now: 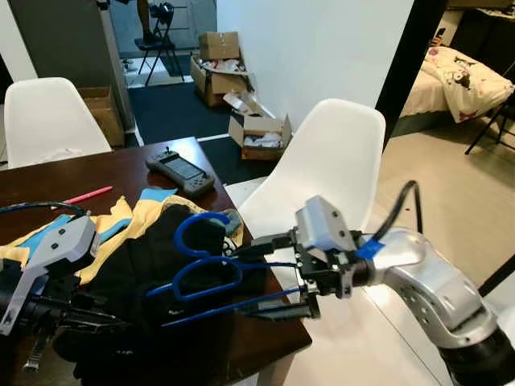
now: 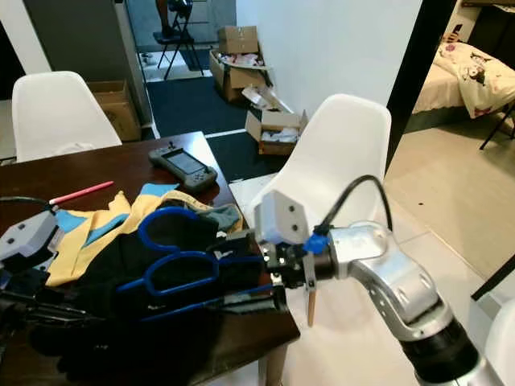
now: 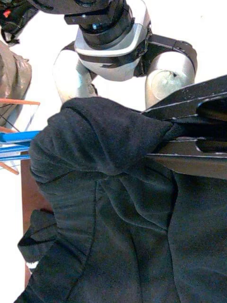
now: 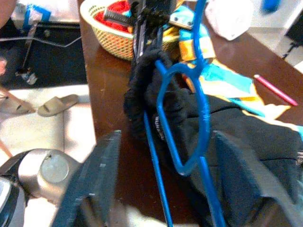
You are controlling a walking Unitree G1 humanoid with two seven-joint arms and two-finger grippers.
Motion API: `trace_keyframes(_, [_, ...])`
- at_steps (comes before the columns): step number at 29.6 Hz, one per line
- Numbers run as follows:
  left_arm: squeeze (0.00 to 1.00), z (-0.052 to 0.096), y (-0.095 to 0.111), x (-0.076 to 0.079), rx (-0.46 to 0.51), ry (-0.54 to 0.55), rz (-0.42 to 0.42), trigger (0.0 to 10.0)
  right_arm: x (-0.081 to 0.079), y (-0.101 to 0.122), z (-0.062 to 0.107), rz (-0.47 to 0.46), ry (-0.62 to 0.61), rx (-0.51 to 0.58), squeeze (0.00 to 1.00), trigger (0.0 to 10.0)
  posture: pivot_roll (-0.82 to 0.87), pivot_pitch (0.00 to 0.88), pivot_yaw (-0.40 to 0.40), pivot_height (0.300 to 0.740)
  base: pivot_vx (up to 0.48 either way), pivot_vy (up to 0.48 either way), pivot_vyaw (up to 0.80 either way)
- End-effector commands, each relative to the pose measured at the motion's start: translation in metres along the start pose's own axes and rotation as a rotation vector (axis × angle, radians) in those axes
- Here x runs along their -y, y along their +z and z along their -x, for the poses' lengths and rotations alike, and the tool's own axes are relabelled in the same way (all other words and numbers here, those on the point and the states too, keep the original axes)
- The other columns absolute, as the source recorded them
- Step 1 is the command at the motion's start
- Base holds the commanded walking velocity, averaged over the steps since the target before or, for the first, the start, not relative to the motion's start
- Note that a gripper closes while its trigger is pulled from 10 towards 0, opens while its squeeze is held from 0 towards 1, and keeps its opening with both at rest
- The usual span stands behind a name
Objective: Hang hanger
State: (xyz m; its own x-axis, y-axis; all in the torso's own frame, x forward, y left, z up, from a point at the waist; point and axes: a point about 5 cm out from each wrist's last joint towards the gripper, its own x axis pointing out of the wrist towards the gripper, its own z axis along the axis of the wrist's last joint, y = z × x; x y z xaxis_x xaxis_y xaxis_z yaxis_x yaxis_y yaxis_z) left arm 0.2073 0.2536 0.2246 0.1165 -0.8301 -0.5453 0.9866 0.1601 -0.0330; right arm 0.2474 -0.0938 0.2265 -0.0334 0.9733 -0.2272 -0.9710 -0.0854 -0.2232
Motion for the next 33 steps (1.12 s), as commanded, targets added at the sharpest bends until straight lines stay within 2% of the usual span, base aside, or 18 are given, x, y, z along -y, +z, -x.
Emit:
trace_keyframes(1, [0.0,0.001,0.001,0.0,-0.032,-0.018,-0.008,10.0,0.0,-0.003,-0.001,0.005,0.01,-0.027,0.0,0.0,0.06,0.0,-0.033,0.74,0.0,0.0,0.0])
trace_keyframes(3, [0.0,0.002,0.003,0.001,-0.033,-0.023,-0.016,10.0,-0.001,-0.008,-0.003,-0.004,0.025,-0.06,0.0,0.0,0.07,0.0,-0.037,0.74,0.0,0.0,0.0])
trace_keyframes(17, [0.0,0.001,0.006,0.0,-0.033,-0.021,-0.044,10.0,-0.003,-0.011,-0.005,-0.013,0.017,-0.065,0.0,0.0,0.06,0.0,-0.033,0.74,0.0,0.0,0.0])
trace_keyframes(23, [0.0,-0.001,0.008,-0.007,0.004,0.037,-0.048,10.0,0.0,-0.013,-0.003,-0.019,-0.012,-0.058,0.0,0.0,0.06,0.0,-0.032,0.74,0.0,0.0,0.0])
trace_keyframes(24, [1.0,0.0,0.011,-0.009,0.04,0.046,-0.033,10.0,0.002,-0.014,-0.002,-0.017,-0.029,-0.061,0.0,0.0,0.06,0.0,-0.03,0.74,0.0,0.0,0.0])
trace_keyframes(31, [1.0,0.005,0.015,-0.01,0.072,0.074,-0.027,10.0,0.007,-0.015,0.004,-0.016,-0.074,-0.068,0.0,0.0,0.06,0.0,-0.032,0.74,0.0,0.0,0.0])
trace_keyframes(33, [1.0,0.009,0.013,-0.008,0.073,0.082,-0.017,10.0,0.011,-0.015,0.011,-0.019,-0.104,-0.067,0.0,0.0,0.06,0.0,-0.033,0.74,0.0,0.0,0.0])
